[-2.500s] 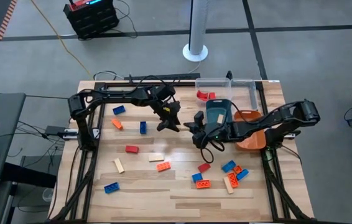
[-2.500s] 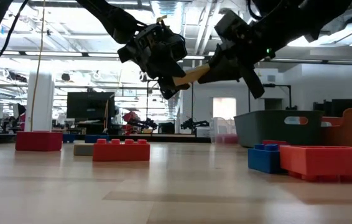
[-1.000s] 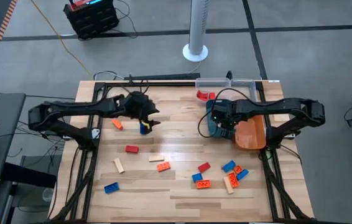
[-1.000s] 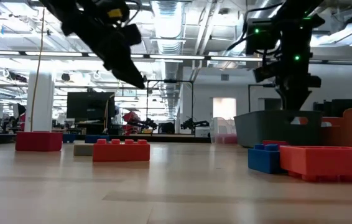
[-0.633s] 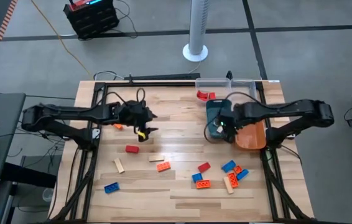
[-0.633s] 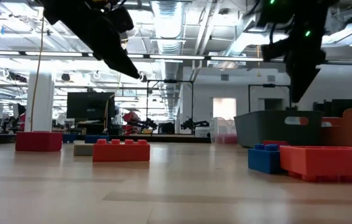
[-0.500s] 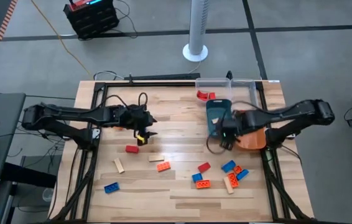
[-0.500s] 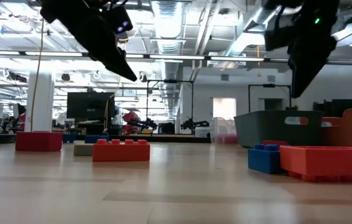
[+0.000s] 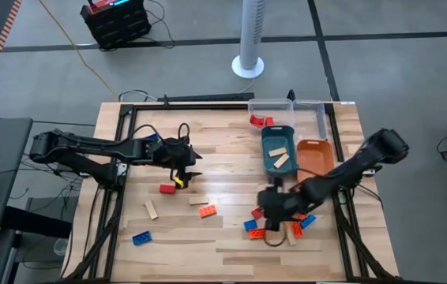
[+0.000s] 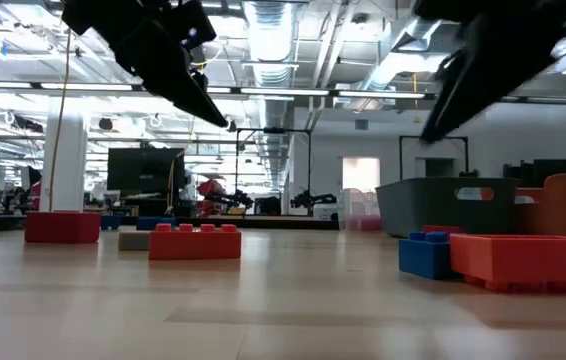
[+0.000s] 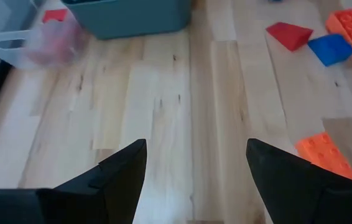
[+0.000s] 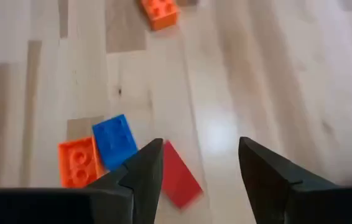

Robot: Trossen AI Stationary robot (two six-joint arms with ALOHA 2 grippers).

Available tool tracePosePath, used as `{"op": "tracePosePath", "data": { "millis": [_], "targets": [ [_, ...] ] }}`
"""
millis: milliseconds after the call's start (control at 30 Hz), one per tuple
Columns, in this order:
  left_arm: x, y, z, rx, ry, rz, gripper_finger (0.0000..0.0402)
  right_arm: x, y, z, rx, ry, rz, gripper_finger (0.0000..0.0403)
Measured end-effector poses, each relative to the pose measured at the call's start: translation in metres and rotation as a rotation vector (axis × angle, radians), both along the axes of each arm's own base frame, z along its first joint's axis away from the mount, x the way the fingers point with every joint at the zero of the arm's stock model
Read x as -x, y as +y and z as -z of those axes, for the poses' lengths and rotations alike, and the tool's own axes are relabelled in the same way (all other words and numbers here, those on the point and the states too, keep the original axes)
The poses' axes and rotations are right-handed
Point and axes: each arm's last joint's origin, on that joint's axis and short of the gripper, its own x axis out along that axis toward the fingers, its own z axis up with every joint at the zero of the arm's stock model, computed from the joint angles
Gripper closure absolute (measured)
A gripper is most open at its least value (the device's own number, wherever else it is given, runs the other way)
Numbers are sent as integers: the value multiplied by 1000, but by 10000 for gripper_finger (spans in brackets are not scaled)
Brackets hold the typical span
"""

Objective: Sort blocks
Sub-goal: Put the red block into the left transparent bin

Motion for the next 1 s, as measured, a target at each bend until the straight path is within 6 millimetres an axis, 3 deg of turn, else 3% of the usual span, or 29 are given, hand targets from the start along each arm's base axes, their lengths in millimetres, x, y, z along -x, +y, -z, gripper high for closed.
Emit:
{"op": "tracePosePath", "data": {
  "millis": [200, 667, 1000],
  "targets": [
    [0, 0, -1, 17, -6, -16, 129, -23, 2, 33, -54, 66, -80, 169],
    [2, 0, 2, 24, 27, -20, 129, -24, 9, 61, 1, 196, -188, 157],
    [5, 0, 5, 20, 71, -16, 129, -31, 9, 84, 25, 257, -238, 198]
  ]
}}
